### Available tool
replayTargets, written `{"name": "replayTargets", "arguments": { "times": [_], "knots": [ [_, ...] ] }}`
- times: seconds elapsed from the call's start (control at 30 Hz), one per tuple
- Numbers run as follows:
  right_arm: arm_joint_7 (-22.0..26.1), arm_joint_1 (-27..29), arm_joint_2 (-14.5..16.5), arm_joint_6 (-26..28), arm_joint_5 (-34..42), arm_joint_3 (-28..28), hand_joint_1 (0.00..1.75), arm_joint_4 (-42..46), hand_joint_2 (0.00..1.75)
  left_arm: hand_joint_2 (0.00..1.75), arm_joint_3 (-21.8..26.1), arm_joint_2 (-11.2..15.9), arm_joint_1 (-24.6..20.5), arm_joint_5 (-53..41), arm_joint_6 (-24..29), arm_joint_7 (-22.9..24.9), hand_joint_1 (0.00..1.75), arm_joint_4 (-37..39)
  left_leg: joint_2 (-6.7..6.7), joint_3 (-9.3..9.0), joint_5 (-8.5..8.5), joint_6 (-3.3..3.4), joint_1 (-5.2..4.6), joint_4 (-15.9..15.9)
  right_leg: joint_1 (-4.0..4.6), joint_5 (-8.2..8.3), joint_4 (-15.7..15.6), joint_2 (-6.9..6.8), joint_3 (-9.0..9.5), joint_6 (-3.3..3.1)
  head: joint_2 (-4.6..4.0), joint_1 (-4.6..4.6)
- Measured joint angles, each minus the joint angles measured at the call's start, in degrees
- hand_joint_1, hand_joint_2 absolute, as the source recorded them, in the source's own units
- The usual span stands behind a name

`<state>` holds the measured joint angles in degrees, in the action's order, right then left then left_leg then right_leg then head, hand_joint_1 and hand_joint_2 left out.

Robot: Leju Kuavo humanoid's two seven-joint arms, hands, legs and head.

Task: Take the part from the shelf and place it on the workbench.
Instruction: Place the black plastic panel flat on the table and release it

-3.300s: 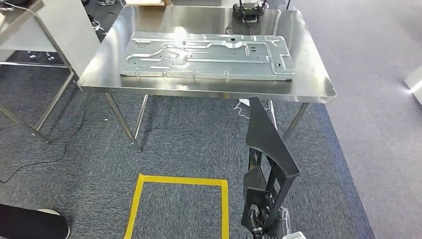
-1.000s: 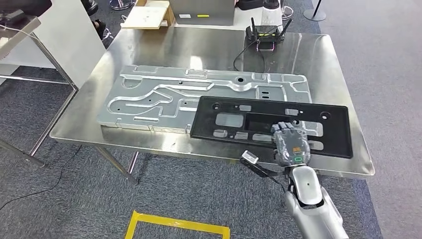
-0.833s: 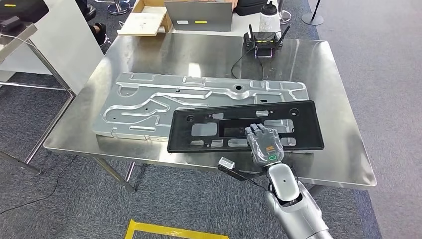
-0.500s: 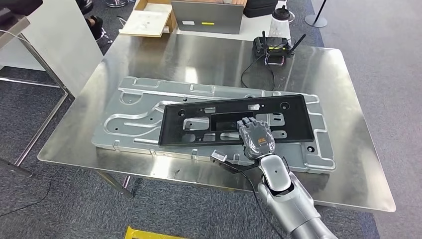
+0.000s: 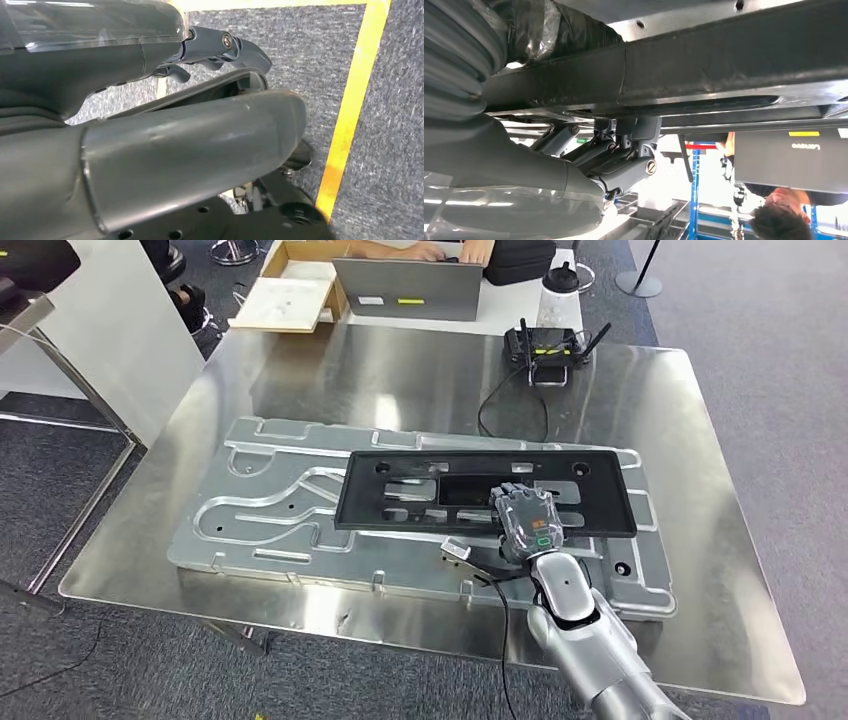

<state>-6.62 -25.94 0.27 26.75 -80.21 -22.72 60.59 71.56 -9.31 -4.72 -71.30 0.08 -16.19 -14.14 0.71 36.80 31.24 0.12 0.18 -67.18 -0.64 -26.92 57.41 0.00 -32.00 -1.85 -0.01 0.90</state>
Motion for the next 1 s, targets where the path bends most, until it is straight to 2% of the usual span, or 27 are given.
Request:
{"name": "replayTargets", "arguments": {
  "times": [0.03, 0.07, 0.1, 0.13, 0.2, 0.23, 0.27, 0.37, 0.43, 0.47, 0.53, 0.57, 0.6, 0.63, 0.7, 0.73, 0.77, 0.83, 0.9, 0.93, 1.0],
  "knots": [
    [0.12, 0.08, -0.01, 0.03, 0.13, 0.1, 0.87, -0.17, 0.87, 0.87, -0.03, 0.01, 0.01, -0.13, 0.17, 0.19, 0.0, 0.0, -0.1, 2.37, 1.16, -0.28, 0.24, -3.92, -0.02, -0.2, -0.02, -0.05, 0.23, -0.04, -0.01, -0.01],
    [0.19, 0.18, -0.01, 0.04, 0.2, 0.17, 0.44, -0.36, 0.44, 1.31, -0.05, 0.02, 0.04, -0.21, 0.28, 0.35, 0.0, 0.0, -0.19, 4.3, 1.55, -0.52, 0.45, -6.71, -0.04, -0.44, -0.01, -0.07, 0.46, -0.02, -0.01, -0.02],
    [0.27, 0.28, -0.01, 0.04, 0.23, 0.23, 0.0, -0.52, 0.0, 1.75, -0.09, 0.04, 0.07, -0.26, 0.45, 0.52, 0.0, 0.0, -0.27, 5.27, 0.72, -0.71, 0.65, -7.44, -0.08, -0.72, 0.0, -0.04, 0.77, 0.09, -0.01, -0.02],
    [0.35, 0.33, -0.01, 0.05, 0.24, 0.31, 0.0, -0.63, 0.0, 1.75, -0.16, 0.08, 0.11, -0.31, 0.67, 0.73, 0.0, 0.0, -0.33, 5.06, -1.21, -0.83, 0.81, -5.87, -0.15, -1.05, 0.03, 0.0, 1.19, 0.26, -0.01, -0.02],
    [0.44, 0.36, 0.0, 0.1, 0.4, 0.5, 0.0, -0.78, 0.0, 0.87, -0.31, 0.22, 0.15, -0.29, 1.14, 1.28, 0.0, 0.01, -0.42, 2.16, -6.07, -0.89, 1.03, 1.59, -0.3, -1.88, 0.13, 0.09, 2.14, 0.76, -0.01, -0.02],
    [0.45, 0.36, 0.0, 0.18, 0.54, 0.66, 0.0, -0.87, 0.0, 0.44, -0.36, 0.27, 0.14, -0.22, 1.28, 1.49, 0.0, 0.01, -0.41, 0.61, -7.39, -0.79, 0.98, 5.02, -0.24, -2.27, 0.29, 0.14, 2.38, 1.1, -0.01, -0.01],
    [0.45, 0.37, 0.0, 0.37, 0.76, 0.89, 0.0, -0.97, 0.0, 0.0, -0.38, 0.3, 0.1, -0.1, 1.36, 1.66, 0.0, 0.02, -0.4, -0.33, -7.85, -0.59, 0.88, 7.14, -0.18, -2.53, 0.39, 0.17, 2.43, 1.45, -0.01, 0.0],
    [0.58, 0.37, -0.02, 1.14, 1.38, 1.87, 0.0, -1.22, 0.0, 0.0, -0.38, 0.3, 0.0, 0.36, 1.33, 1.94, 0.0, 0.02, -0.41, -0.9, -7.16, 0.34, 0.67, 8.37, -0.04, -2.86, 0.38, 0.32, 2.34, 2.32, -0.01, -0.01],
    [0.67, 0.43, -0.04, 1.28, 1.55, 2.38, 0.0, -1.35, 0.0, 0.0, -0.38, 0.3, 0.05, 0.49, 1.15, 2.05, 0.0, 0.02, -0.59, -1.38, -7.07, 1.08, 0.8, 8.87, -0.17, -4.12, 2.06, 0.3, 1.82, 2.81, -0.01, 0.0],
    [0.69, 0.52, -0.05, 1.27, 1.57, 2.55, 0.0, -1.43, 0.0, 0.0, -0.37, 0.3, 0.03, 0.54, 1.02, 2.08, 0.0, 0.02, -0.68, -1.6, -7.03, 1.44, 0.86, 9.08, -0.23, -5.51, 4.57, 0.27, 0.65, 3.01, -0.01, 0.01],
    [0.74, 0.88, -0.05, 1.25, 1.6, 2.75, 0.0, -1.66, 0.0, 0.0, -0.37, 0.3, -0.08, 0.71, 0.79, 2.09, 0.0, 0.02, -0.73, -1.72, -6.87, 1.93, 0.75, 9.12, -0.25, -8.86, 12.34, 0.2, -3.48, 3.27, -0.01, 0.02],
    [0.74, 1.11, -0.04, 1.25, 1.62, 2.83, 0.0, -1.76, 0.0, 0.0, -0.37, 0.3, -0.11, 0.79, 0.73, 2.09, 0.0, 0.02, -0.69, -1.73, -6.8, 2.02, 0.7, 9.07, -0.26, -9.78, 15.65, 0.19, -5.46, 3.35, -0.01, 0.02],
    [0.74, 1.3, -0.04, 1.23, 1.63, 2.9, 0.0, -1.88, 0.0, 0.0, -0.37, 0.3, -0.13, 0.85, 0.69, 2.09, 0.0, 0.02, -0.61, -1.78, -6.72, 2.08, 0.66, 9.01, -0.27, -9.56, 17.23, 0.19, -6.67, 3.37, -0.01, 0.02],
    [0.74, 1.42, -0.04, 1.21, 1.64, 2.94, 0.0, -1.99, 0.0, 0.0, -0.37, 0.3, -0.11, 0.92, 0.67, 2.09, 0.0, 0.02, -0.51, -1.86, -6.62, 2.07, 0.64, 8.92, -0.27, -8.19, 16.61, 0.18, -6.8, 3.33, 0.0, 0.02],
    [0.79, 1.46, -0.05, 1.16, 1.67, 3.1, 0.0, -2.12, 0.0, 0.0, -0.37, 0.28, -0.03, 1.04, 0.59, 2.09, 0.0, 0.02, -0.33, -2.1, -6.38, 1.87, 0.63, 8.69, -0.25, -3.45, 9.94, 0.18, -4.38, 3.0, 0.0, 0.02],
    [0.87, 1.43, -0.04, 1.14, 1.68, 3.18, 0.0, -2.14, 0.0, 0.0, -0.37, 0.27, -0.02, 1.14, 0.48, 2.09, 0.0, 0.02, -0.27, -2.12, -6.29, 1.66, 0.51, 8.47, -0.13, -1.63, 6.31, 0.2, -2.92, 2.78, 0.0, 0.01],
    [0.99, 1.41, -0.03, 1.13, 1.7, 3.24, 0.0, -2.14, 0.0, 0.0, -0.36, 0.26, -0.02, 1.24, 0.31, 2.08, 0.0, 0.02, -0.24, -2.06, -6.29, 1.41, 0.4, 8.31, -0.01, -0.55, 3.68, 0.22, -1.91, 2.57, -0.01, 0.0],
    [1.28, 1.43, 0.02, 1.11, 1.82, 3.29, 0.0, -2.13, 0.0, 0.0, -0.35, 0.26, -0.04, 1.44, -0.33, 1.71, 0.0, 0.02, -0.2, -1.87, -6.51, 0.84, 0.23, 8.17, 0.28, -0.26, 2.17, 0.3, -1.47, 2.25, -0.01, 0.0],
    [1.62, 1.47, 0.07, 1.1, 2.04, 3.29, 0.0, -2.11, 0.0, 0.0, -0.31, 0.27, -0.01, 1.67, -0.98, 1.11, 0.0, 0.02, -0.15, -1.69, -6.37, 0.23, 0.26, 8.1, 0.09, 0.1, 1.83, 0.21, -1.61, 1.58, -0.01, 0.01],
    [1.74, 1.46, 0.11, 1.09, 2.15, 3.31, 0.0, -2.1, 0.0, 0.0, -0.27, 0.28, 0.0, 1.77, -1.18, 0.88, 0.0, 0.02, -0.18, -1.35, -5.37, -0.07, 0.3, 7.16, -0.05, 0.42, 1.58, 0.08, -1.69, 1.11, -0.01, 0.0],
    [1.81, 1.47, 0.21, 1.07, 2.29, 3.33, 0.0, -2.08, 0.0, 0.0, -0.19, 0.29, 0.02, 1.94, -1.34, 0.72, 0.0, 0.02, -0.3, 0.48, -1.39, -0.62, 0.49, 2.0, -0.21, 1.06, 1.25, -0.19, -2.05, 0.32, -0.01, -0.01]
  ]
}}
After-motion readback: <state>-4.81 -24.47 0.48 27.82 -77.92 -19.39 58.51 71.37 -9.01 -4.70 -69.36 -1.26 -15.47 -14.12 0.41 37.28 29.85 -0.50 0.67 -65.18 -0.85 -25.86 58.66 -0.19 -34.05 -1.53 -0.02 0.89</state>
